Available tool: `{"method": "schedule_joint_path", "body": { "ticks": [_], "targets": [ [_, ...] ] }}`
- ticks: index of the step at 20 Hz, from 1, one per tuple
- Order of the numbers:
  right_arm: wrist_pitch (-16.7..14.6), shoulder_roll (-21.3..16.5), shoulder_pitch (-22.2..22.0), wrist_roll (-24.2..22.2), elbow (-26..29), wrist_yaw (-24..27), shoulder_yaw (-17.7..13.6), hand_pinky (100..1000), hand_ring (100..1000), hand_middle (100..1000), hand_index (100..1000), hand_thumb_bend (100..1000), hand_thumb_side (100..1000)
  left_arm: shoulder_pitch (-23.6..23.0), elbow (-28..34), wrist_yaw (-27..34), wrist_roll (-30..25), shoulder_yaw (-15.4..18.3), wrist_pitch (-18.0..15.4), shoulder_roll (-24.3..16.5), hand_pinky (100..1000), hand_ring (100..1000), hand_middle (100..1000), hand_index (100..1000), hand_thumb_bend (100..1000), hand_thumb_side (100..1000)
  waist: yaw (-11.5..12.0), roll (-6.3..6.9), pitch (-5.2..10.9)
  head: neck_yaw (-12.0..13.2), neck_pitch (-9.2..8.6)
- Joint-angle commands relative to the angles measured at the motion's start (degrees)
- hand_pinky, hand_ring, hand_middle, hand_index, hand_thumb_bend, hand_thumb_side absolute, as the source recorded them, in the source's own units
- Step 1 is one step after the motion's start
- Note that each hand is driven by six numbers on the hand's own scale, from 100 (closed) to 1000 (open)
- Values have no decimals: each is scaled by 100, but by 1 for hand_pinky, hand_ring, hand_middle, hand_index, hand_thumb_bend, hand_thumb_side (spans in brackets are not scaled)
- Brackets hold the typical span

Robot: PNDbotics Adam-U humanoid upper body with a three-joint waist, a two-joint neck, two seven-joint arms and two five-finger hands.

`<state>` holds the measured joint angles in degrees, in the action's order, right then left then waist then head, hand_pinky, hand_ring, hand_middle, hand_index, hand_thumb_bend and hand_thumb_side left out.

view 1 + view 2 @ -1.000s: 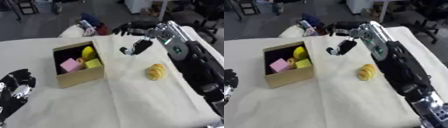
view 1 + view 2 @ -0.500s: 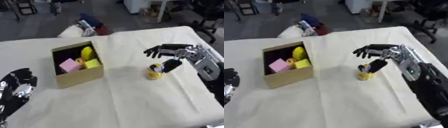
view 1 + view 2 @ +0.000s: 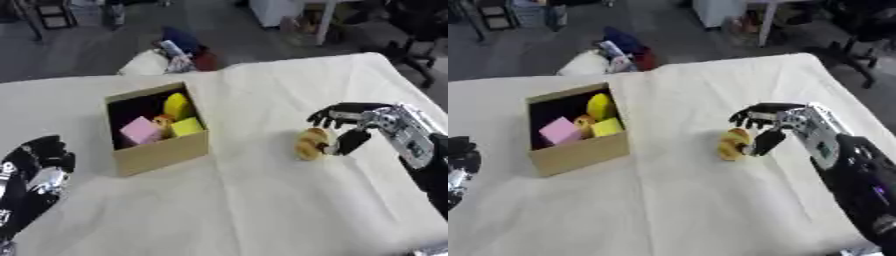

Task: Pick up objects on the table and place them in the box.

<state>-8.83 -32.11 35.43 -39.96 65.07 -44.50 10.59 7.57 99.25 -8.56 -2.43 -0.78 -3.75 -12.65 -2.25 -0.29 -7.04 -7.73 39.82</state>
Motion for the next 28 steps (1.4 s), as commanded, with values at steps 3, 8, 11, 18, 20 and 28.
{"method": "schedule_joint_path", "body": {
  "ticks": [3,8,11,18,20,28],
  "targets": [
    [-87,-58,155,233,-52,-327,-62,736,733,569,646,132,100,42,101,7,17,54,-5,-102,746,727,673,786,340,444,1,-15,138,-1,-12],
    [-31,77,403,1141,147,-367,-138,662,605,369,446,100,100,39,102,14,26,52,0,-97,745,727,674,786,339,443,5,0,152,20,-8],
    [-33,190,805,1417,343,-173,-115,648,585,350,433,100,100,32,99,18,20,43,-1,-91,745,727,674,786,338,442,17,3,163,18,2],
    [-125,1035,2245,1366,-24,-105,149,648,582,359,443,100,100,44,94,29,-27,-5,-14,-65,745,727,674,786,338,440,137,-1,184,-23,31],
    [-171,1425,2516,1328,-464,-275,190,653,590,372,456,100,100,60,93,35,-44,-22,-17,-54,745,727,674,786,339,440,211,6,180,-56,21],
    [-475,2586,2658,1492,-1766,-1461,153,699,674,550,677,100,100,129,98,59,-80,-58,-19,-24,745,727,674,786,341,440,448,42,136,-176,-30]
  ]
}}
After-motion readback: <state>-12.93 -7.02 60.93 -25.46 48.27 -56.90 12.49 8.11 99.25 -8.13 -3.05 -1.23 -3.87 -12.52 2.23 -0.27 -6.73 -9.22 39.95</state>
